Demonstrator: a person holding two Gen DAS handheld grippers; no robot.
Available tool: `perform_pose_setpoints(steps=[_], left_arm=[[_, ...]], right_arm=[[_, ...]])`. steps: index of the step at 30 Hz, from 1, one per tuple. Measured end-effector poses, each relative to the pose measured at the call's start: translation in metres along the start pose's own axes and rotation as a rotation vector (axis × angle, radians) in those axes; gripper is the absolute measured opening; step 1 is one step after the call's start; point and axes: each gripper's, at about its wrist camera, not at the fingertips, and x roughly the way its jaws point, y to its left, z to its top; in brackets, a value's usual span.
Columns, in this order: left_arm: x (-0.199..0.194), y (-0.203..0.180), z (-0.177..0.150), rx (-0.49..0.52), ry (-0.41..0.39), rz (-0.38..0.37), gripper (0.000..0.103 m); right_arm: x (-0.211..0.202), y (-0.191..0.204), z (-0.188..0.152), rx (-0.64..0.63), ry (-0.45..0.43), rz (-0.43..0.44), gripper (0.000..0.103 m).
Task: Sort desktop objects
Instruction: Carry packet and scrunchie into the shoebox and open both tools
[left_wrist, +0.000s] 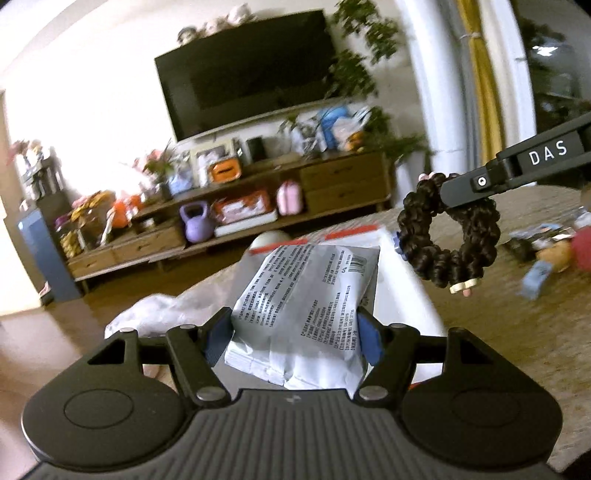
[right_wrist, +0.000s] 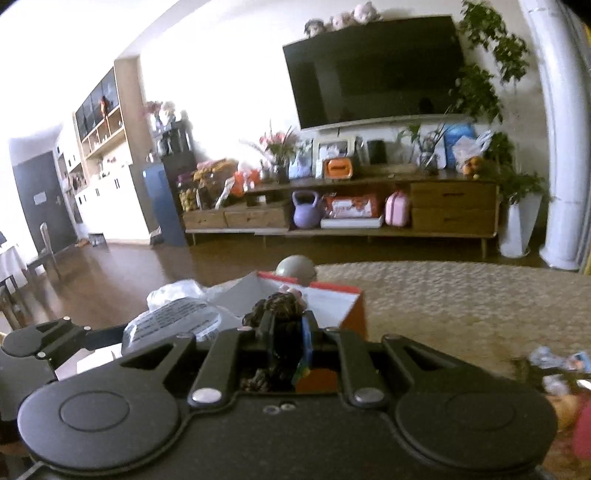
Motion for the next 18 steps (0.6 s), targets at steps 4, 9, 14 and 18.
perform_pose_setpoints(steps=[4, 9, 14, 18], left_arm=[[0.032, 0.02, -0.004, -0.022, 0.052, -0.006, 0.069], [0.062, 0.032, -0.008, -0.019, 0.126, -0.046, 0.069], [0.09, 0.029, -0.008, 0.007, 0.226, -0.103, 0.069], [0.11, 0.027, -0.009, 0.037, 0.324, -0.146, 0.069]], right_arm=[[0.034, 0.014, -0.001, -0.015, 0.034, -0.001, 0.103], [0.064, 0.032, -0.011, -0.091, 0.101, -0.025, 0.103], [0.096, 0.038, -0.024, -0.148, 0.204, -0.061, 0.103], [0.113, 0.044, -0.035, -0.201, 0.274, -0.062, 0.103]])
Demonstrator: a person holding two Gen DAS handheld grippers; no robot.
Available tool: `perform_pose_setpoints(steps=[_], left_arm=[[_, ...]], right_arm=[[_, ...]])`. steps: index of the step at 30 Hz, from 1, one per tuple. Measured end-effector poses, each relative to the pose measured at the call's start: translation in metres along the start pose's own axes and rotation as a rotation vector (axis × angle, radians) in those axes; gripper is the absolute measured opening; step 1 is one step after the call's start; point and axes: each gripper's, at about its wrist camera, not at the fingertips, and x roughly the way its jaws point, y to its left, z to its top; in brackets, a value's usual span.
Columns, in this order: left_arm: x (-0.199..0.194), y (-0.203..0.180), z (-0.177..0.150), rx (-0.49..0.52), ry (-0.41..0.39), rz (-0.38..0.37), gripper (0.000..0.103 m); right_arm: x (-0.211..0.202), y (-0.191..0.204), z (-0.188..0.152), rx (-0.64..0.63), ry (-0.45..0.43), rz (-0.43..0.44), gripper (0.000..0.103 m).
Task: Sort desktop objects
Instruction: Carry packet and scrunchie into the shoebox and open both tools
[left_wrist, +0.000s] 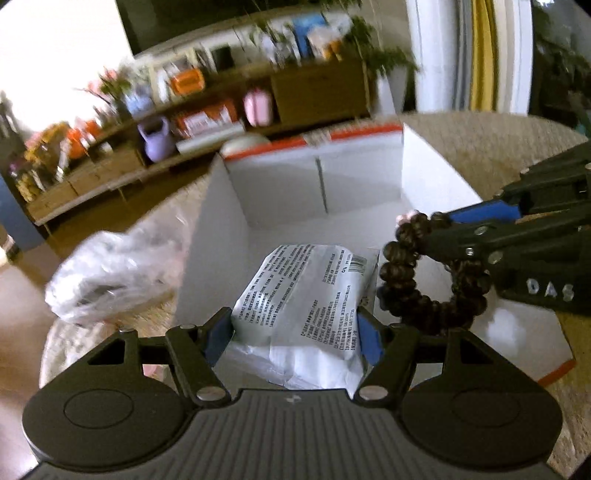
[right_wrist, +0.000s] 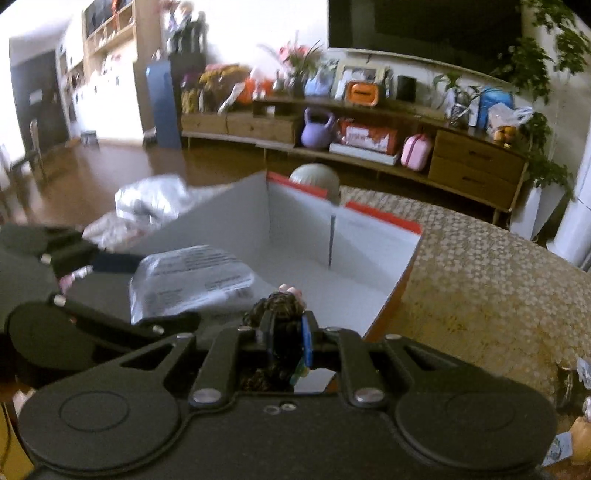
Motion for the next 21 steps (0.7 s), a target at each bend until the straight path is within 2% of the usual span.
perform_pose_setpoints(steps=[4, 7, 12, 15, 20, 21], left_arm=[[0.015, -0.002, 0.004, 0.024, 0.087, 0.013, 0.071], [0.02, -0.004, 0.004, 0.042, 0.11, 0.025, 0.072], [0.02, -0.001, 0.005, 0.058, 0.107, 0.039, 0.073], [0.018, 0.004, 0.004, 0.032, 0.095, 0.049, 0.073], [0.008, 0.01, 0.001, -0.007, 0.067, 0.044, 0.075], [0.006, 0.009, 0.0, -0.005, 0.06, 0.047, 0.079]], right_arm=[[0.013, 0.008, -0.006, -0.014, 0.049, -0.036, 0.103], [0.021, 0.017, -0.006, -0.056, 0.075, -0.034, 0.103], [0.03, 0.027, -0.008, -0.125, 0.115, -0.036, 0.103], [0.03, 0.027, -0.008, -0.135, 0.125, -0.02, 0.103], [0.023, 0.02, -0.005, -0.126, 0.098, -0.018, 0.103], [0.018, 0.019, -0.005, -0.121, 0.085, -0.024, 0.103]])
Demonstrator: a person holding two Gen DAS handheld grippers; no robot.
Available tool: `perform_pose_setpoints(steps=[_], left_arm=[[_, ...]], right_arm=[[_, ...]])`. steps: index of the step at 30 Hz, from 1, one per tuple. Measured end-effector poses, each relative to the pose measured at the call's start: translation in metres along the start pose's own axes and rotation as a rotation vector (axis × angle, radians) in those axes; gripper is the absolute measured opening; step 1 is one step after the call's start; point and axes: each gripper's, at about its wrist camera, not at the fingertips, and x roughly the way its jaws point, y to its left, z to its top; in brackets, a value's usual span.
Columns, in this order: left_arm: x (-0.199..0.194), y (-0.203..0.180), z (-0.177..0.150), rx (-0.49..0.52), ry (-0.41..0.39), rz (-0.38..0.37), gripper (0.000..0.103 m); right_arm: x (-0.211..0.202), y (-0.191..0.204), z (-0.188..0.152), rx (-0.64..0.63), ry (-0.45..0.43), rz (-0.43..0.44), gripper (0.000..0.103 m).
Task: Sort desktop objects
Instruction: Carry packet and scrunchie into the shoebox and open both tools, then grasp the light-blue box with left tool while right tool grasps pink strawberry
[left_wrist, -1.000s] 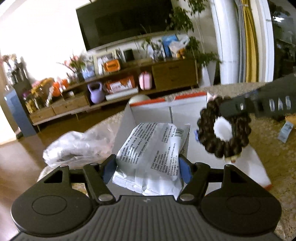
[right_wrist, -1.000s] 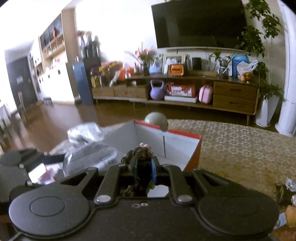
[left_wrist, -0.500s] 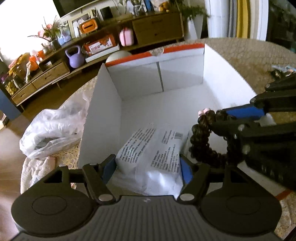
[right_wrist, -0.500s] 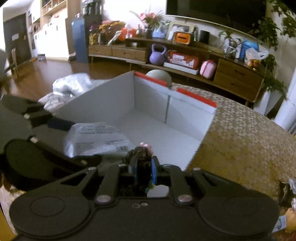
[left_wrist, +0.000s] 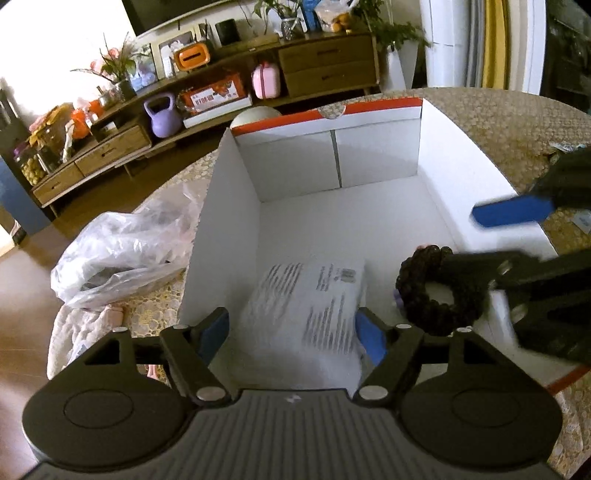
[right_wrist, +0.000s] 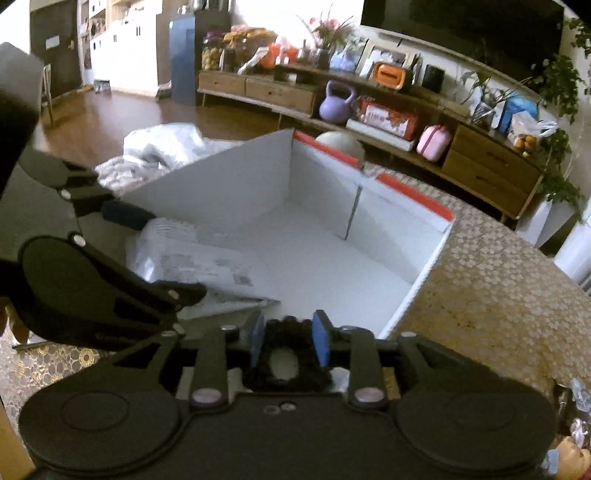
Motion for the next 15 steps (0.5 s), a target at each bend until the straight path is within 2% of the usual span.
perform_pose_setpoints(steps=[3, 8, 12, 15], left_arm=[[-0.008, -0.002, -0.003, -0.01, -0.034, 0.007, 0.084], [-0.026, -0.008, -0.01, -0.035, -0.111, 0.019, 0.085], [-0.055, -0.02, -0.018, -0.05, -0.233, 0.041, 0.086], [-0.077, -0.033, -0.023, -0.076, -0.316, 0.036, 0.088]], right_arm=[[-0.016, -0.011, -0.002, 0.039, -0.041, -0.002, 0.103], [-0.062, -0.03, -0.018, 0.099, -0.147, -0.006, 0.103], [-0.1, -0.046, -0.045, 0.122, -0.219, -0.038, 0.103], [-0.121, -0.059, -0.068, 0.173, -0.227, -0.095, 0.103]])
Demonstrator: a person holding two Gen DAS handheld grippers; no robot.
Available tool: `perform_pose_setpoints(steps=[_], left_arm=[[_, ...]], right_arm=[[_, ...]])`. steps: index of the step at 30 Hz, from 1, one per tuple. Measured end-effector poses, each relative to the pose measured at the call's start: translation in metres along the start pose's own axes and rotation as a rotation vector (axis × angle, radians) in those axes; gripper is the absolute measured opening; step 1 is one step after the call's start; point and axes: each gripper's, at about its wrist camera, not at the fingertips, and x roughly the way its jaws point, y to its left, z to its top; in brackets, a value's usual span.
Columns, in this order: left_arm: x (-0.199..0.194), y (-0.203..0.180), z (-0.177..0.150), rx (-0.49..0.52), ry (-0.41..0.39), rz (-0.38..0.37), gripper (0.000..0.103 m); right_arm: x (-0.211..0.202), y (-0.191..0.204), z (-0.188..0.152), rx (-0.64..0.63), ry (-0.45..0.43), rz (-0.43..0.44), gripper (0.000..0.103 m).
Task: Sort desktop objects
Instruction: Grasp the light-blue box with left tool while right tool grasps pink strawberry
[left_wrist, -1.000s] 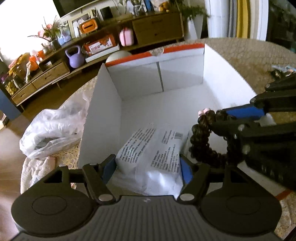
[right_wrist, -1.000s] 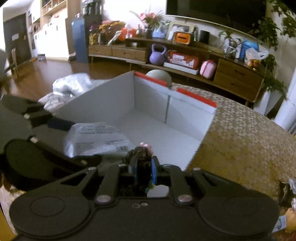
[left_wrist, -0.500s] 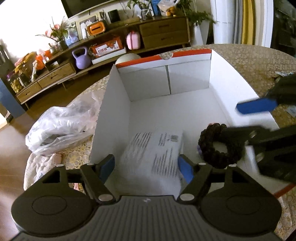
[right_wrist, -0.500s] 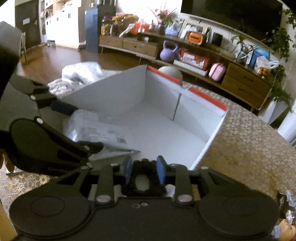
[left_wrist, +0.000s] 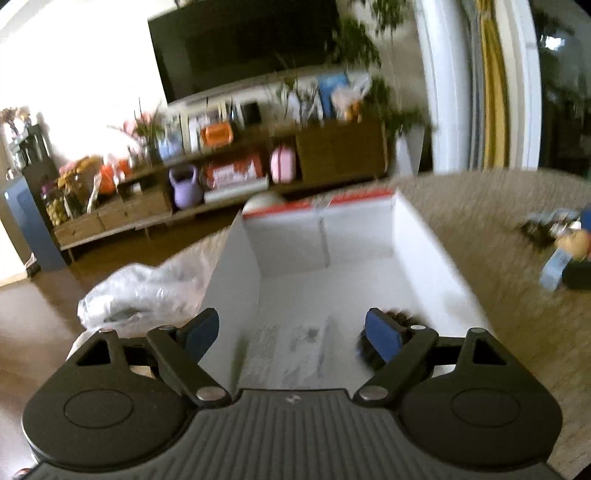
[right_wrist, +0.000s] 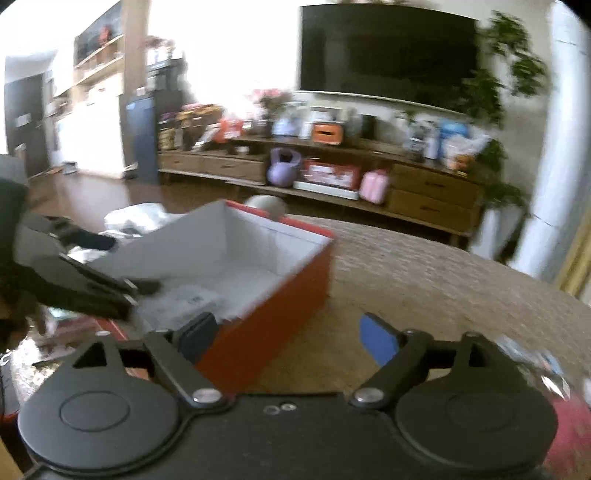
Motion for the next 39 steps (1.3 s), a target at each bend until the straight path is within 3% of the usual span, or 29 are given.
perform_pose_setpoints(steps=[4, 7, 13, 17, 30, 39], left_arm=[[-0.025, -0.027, 0.002, -0.012, -0.075, -0.022, 0.101], [-0.039, -0.052, -0.003, -0.019, -0.13, -0.063, 0.101], [-0.043, -0.108, -0.013, -0.023, -0.105, -0.184, 0.101], [-0.042, -0.143, -0.017, -0.015, -0.12, -0.175, 0.101], [0.007, -0.227, -0.016, 0.11, -0.081, -0.414, 0.101], [0.054, -0.266, -0.01, 0.203, -0.063, -0.44, 0.101]], right_arm=[[-0.031, -0.022, -0.026, 0.06, -0.019, -0.063, 0.103], [-0.051, -0.036, -0.046, 0.072, -0.052, -0.113, 0.103], [-0.083, -0.071, -0.086, 0.121, -0.101, -0.21, 0.103], [-0.098, -0.095, -0.104, 0.149, -0.107, -0.276, 0.103], [-0.114, -0.161, -0.144, 0.147, -0.08, -0.364, 0.103], [-0.088, -0.197, -0.15, 0.158, -0.049, -0.372, 0.103]])
